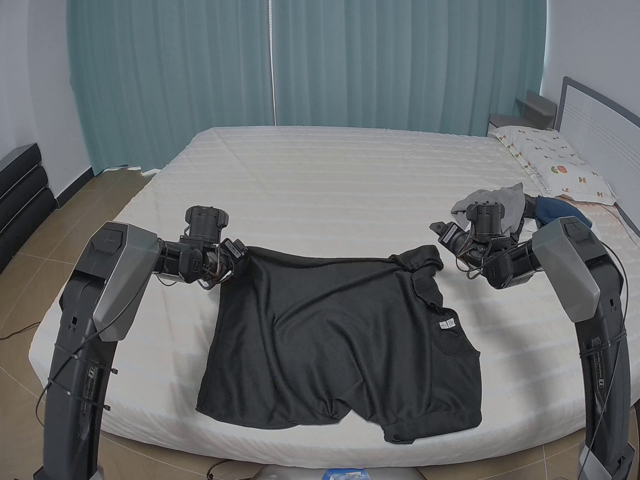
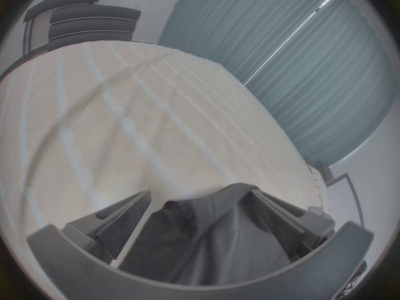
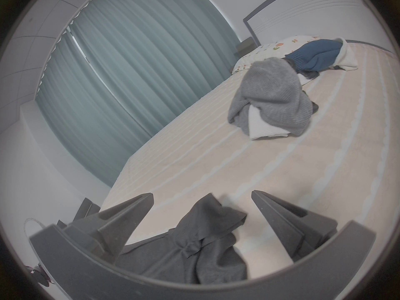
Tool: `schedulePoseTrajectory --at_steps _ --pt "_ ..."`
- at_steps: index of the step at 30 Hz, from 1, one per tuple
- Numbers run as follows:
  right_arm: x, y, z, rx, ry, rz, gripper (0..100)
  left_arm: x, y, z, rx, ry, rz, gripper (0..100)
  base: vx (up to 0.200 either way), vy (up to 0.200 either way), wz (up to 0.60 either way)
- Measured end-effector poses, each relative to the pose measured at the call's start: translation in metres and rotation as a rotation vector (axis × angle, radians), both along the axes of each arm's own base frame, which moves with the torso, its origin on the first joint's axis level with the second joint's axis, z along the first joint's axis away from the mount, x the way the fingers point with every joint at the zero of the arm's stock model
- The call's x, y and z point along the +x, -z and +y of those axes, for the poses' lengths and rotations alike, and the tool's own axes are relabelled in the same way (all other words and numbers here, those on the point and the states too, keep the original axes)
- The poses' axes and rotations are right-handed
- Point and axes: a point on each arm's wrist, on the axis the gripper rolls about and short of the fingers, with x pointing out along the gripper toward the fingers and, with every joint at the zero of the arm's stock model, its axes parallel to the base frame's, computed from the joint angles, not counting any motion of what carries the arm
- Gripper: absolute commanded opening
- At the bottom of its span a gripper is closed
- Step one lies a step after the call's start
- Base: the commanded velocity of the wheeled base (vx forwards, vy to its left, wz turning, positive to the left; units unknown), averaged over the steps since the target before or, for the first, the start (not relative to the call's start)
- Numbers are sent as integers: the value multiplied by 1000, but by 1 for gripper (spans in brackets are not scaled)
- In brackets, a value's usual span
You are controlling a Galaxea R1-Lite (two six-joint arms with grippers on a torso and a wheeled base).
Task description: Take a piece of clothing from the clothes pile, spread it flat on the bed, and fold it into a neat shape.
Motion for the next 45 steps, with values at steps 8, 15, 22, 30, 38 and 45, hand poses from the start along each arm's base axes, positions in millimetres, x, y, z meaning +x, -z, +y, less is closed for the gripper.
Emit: schedulePoseTrajectory --at_steps 8,15,22,30,38,45 --pt "-12 15 -14 -5 -7 86 100 -3 3 7 -8 0 95 100 0 0 0" --pt "-36 18 -13 12 -100 174 100 -6 -6 16 -115 -15 109 100 0 0 0" --pt "-59 21 -13 -72 -209 203 100 -26 -9 24 -182 -10 173 100 0 0 0" --pt "-75 25 -11 -227 -304 123 0 -66 -9 21 -236 -14 197 100 0 0 0" --pt "-94 36 -5 -295 -363 113 0 -99 -20 11 -358 16 108 100 0 0 0" --pt "-102 35 5 -335 -410 107 100 -112 -22 10 -385 32 93 100 0 0 0"
